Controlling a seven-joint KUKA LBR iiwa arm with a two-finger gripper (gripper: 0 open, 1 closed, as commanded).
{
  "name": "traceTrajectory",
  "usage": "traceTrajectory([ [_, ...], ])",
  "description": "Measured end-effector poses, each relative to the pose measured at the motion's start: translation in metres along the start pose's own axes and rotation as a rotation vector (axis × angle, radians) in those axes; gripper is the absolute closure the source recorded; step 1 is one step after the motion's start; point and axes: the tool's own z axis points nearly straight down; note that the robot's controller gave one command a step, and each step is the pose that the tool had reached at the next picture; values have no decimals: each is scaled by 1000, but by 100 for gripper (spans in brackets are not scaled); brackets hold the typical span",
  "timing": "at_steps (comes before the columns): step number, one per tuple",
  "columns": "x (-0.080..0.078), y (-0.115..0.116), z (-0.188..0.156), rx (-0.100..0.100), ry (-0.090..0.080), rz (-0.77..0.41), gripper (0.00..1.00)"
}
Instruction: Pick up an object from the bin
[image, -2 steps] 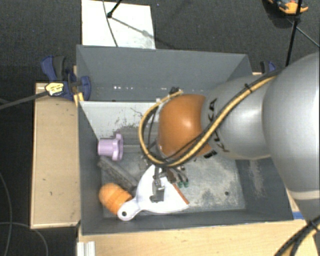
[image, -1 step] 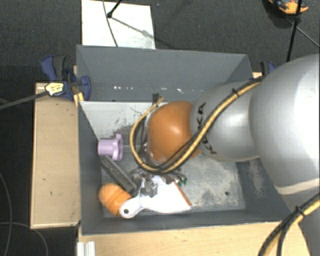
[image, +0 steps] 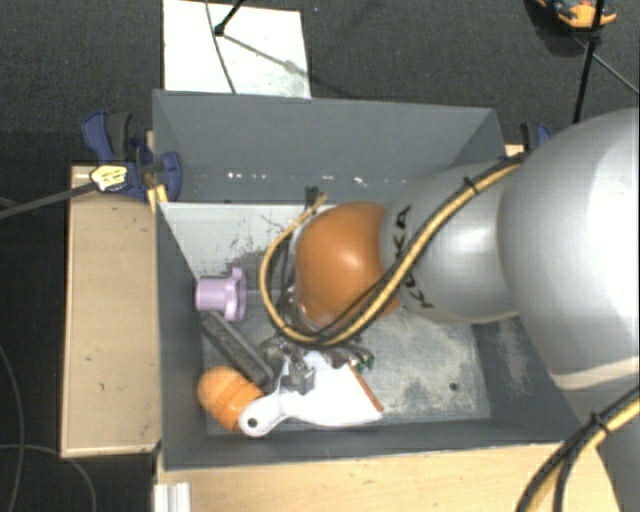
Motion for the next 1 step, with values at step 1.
traceTrajectory([
  [1, 0, 4, -45, -2, 7, 13, 100],
])
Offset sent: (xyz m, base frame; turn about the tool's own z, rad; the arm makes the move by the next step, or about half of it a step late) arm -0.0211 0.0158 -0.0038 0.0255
